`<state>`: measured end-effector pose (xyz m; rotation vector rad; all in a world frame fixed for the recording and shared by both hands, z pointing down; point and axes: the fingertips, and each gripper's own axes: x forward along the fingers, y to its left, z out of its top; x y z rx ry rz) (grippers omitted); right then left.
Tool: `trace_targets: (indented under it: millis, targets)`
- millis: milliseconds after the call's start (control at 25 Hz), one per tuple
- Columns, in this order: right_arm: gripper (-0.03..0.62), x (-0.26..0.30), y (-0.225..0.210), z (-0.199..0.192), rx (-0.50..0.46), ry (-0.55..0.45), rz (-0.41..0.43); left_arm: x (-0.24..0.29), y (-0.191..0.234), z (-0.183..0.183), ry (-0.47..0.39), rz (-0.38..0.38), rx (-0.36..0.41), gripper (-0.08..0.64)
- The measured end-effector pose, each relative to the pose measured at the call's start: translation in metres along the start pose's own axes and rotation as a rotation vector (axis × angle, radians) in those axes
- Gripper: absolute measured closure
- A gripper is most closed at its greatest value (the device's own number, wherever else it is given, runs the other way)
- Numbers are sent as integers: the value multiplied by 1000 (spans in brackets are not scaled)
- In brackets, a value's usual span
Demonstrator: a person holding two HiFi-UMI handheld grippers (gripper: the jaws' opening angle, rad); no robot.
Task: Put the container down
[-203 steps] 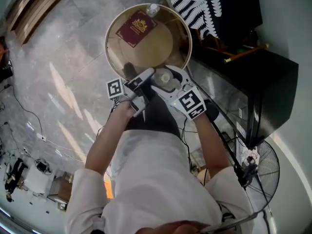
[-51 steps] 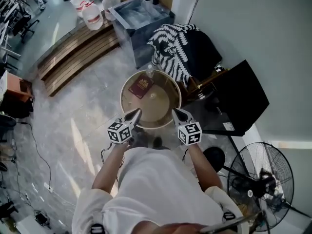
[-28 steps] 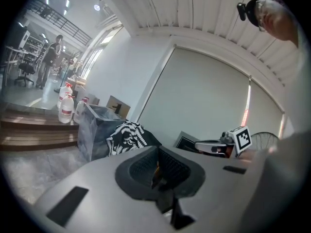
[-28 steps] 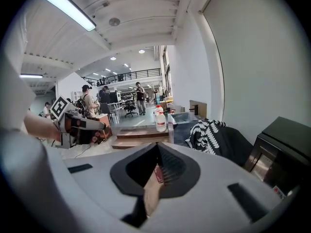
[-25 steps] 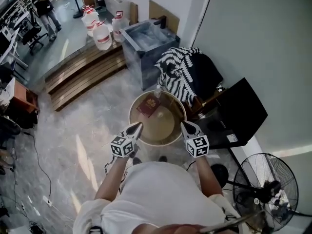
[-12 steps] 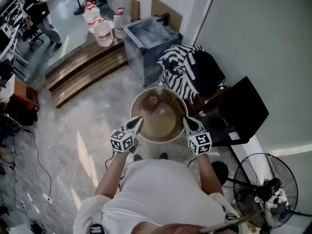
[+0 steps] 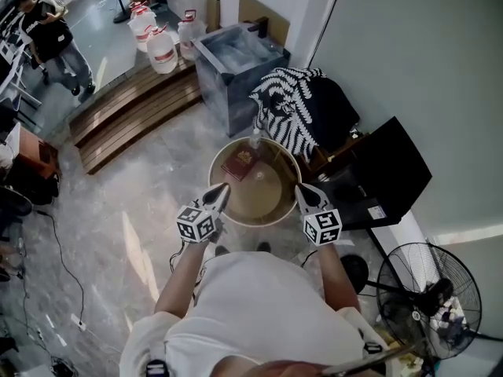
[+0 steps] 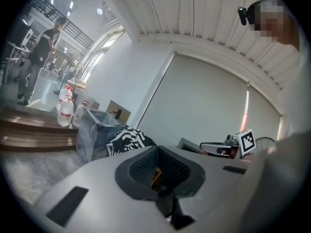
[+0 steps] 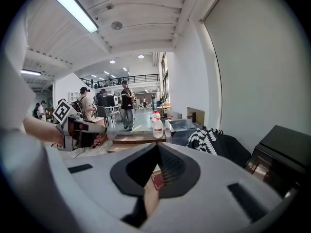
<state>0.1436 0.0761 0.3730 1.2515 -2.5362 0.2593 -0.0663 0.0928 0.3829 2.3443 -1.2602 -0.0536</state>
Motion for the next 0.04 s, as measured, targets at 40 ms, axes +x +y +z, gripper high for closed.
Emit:
trace_targets:
  millis: [40]
  targets:
    - [598, 0, 0, 0, -2, -1, 0, 0, 0, 0, -2, -1, 0, 546]
